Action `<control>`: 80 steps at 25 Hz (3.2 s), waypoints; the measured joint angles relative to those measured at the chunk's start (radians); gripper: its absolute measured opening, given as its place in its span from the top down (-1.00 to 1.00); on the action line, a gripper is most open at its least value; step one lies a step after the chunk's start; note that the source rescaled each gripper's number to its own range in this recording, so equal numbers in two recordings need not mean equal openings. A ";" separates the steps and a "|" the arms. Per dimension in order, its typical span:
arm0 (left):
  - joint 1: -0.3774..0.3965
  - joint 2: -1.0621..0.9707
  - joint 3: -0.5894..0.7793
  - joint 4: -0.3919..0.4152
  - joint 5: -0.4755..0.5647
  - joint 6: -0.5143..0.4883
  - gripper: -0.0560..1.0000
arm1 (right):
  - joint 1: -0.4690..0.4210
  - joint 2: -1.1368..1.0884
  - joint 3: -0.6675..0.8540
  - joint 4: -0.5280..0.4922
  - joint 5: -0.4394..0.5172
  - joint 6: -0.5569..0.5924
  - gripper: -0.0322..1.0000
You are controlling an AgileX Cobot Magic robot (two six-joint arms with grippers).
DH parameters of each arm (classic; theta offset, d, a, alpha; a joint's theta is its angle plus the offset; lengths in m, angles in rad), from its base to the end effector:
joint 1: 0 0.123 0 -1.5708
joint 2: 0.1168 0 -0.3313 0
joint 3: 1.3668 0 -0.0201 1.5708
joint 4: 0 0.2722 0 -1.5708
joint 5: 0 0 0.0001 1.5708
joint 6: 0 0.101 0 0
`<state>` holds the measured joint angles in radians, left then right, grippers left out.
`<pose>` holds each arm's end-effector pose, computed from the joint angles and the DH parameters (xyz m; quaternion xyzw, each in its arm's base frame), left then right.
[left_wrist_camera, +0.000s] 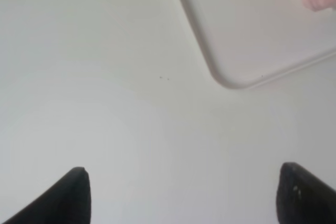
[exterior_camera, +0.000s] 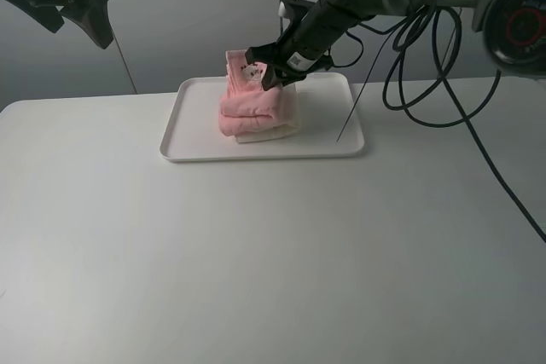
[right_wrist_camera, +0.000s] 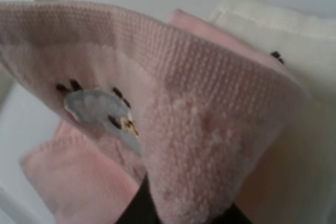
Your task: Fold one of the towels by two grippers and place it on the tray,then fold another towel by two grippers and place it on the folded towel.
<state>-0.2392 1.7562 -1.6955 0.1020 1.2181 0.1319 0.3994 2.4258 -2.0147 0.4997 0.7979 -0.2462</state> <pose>0.3981 -0.0872 0.3732 0.1891 0.9624 0.0401 0.1906 0.5251 0.2593 0.1596 -0.1774 0.9367 0.2269 0.1989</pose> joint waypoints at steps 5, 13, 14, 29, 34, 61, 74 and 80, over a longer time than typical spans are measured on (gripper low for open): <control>0.000 0.000 0.000 0.000 0.000 0.000 -0.84 | 0.000 0.009 0.000 -0.128 -0.004 0.062 0.74; 0.000 0.000 0.000 0.000 0.000 0.000 -0.84 | 0.000 0.009 0.000 -0.171 -0.028 0.116 -0.59; 0.000 0.000 0.000 0.000 0.000 0.000 -0.84 | 0.000 0.009 0.000 -0.157 -0.028 0.116 -0.74; 0.000 -0.073 0.000 0.006 0.001 0.002 -0.84 | 0.000 -0.197 0.000 -0.372 0.116 0.131 -1.00; 0.000 -0.128 0.000 0.008 0.002 0.000 -0.84 | 0.000 -0.336 0.017 -0.481 0.195 0.150 -1.00; 0.008 -0.974 0.693 -0.049 -0.053 -0.156 -0.84 | 0.000 -1.792 1.383 -0.542 0.128 0.297 -1.00; 0.008 -1.547 1.031 -0.102 -0.099 -0.126 -0.84 | 0.000 -2.269 1.440 -0.460 0.285 0.215 -1.00; 0.008 -1.730 1.097 -0.102 -0.101 -0.123 -0.84 | 0.000 -2.371 1.502 -0.357 0.310 0.125 -1.00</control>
<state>-0.2311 0.0262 -0.5987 0.0000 1.1171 0.0094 0.3994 0.0543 -0.5127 0.1429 1.1080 -0.1217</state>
